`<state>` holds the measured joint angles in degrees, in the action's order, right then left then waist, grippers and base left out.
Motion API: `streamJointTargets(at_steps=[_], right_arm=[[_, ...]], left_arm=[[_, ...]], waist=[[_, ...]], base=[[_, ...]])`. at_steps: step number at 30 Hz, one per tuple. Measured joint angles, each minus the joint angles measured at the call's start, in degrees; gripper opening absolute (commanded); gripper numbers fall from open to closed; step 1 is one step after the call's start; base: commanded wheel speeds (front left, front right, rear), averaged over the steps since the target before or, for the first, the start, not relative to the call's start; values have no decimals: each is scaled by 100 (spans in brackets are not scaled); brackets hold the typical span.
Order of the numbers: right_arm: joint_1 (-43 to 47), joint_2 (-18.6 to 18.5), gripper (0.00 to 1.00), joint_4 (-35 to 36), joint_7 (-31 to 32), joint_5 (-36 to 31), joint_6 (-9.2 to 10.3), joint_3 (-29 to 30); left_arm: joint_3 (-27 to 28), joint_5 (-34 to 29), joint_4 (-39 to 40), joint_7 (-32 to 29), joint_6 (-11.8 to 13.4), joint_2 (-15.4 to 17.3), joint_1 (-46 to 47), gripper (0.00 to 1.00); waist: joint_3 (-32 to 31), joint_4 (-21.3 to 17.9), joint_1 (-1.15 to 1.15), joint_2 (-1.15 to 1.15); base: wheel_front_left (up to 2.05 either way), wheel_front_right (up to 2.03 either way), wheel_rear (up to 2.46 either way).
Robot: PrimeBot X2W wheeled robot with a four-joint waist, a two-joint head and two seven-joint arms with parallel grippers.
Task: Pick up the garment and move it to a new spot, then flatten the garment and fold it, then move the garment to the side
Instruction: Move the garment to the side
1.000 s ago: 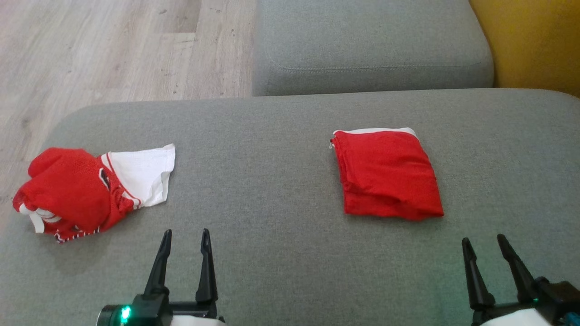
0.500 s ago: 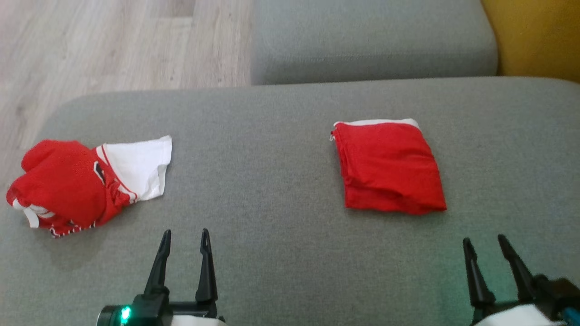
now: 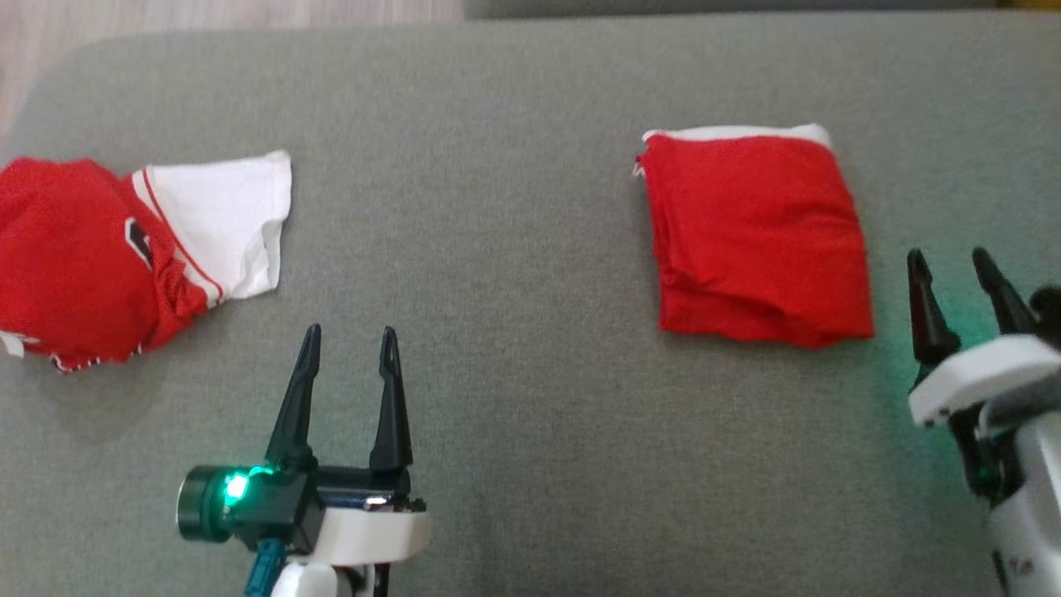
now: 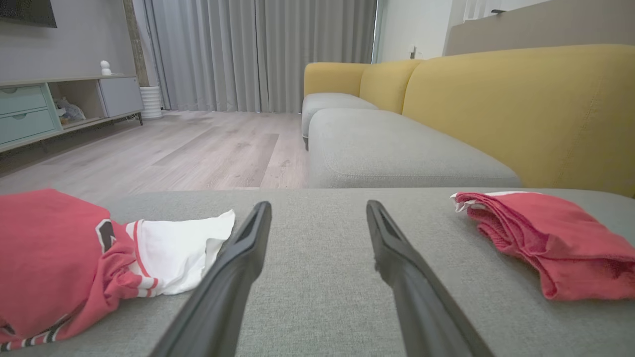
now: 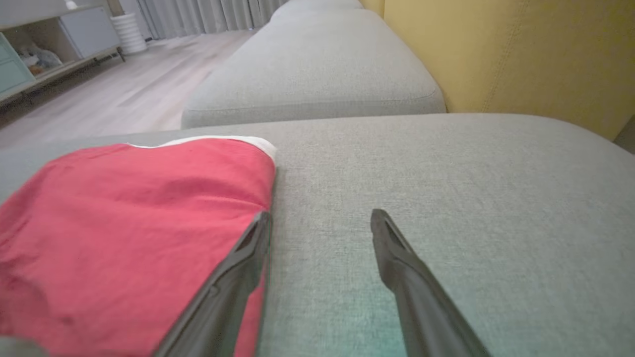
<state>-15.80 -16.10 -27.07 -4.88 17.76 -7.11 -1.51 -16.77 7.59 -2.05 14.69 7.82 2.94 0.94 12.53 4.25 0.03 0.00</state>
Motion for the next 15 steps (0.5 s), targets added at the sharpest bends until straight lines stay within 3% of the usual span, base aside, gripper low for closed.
streamJointTargets(at_steps=[7, 10, 11, 15], right_arm=[[-619, -244, 100, -514, 659, 990, 0, -985], [-794, -372, 13, -544, 716, 1414, 0, -1439], [-794, -372, 0, -544, 716, 1414, 0, -1439], [-1022, -577, 0, -560, 649, 1761, 0, -1837]], left_arm=[[-68, -18, 9, 0, 0, -4, 221, 100], [-89, -14, 7, 1, 2, -4, 264, 100], [-89, -14, 7, 1, 2, -4, 264, 100], [-90, 19, 5, 1, 10, -4, 275, 100]], waist=[[437, 106, -1, 0], [526, 99, -2, 0], [526, 99, -2, 0], [620, -33, -2, 0]], base=[[0, 0, 0], [0, 0, 0], [0, 0, 0], [0, 0, 0]])
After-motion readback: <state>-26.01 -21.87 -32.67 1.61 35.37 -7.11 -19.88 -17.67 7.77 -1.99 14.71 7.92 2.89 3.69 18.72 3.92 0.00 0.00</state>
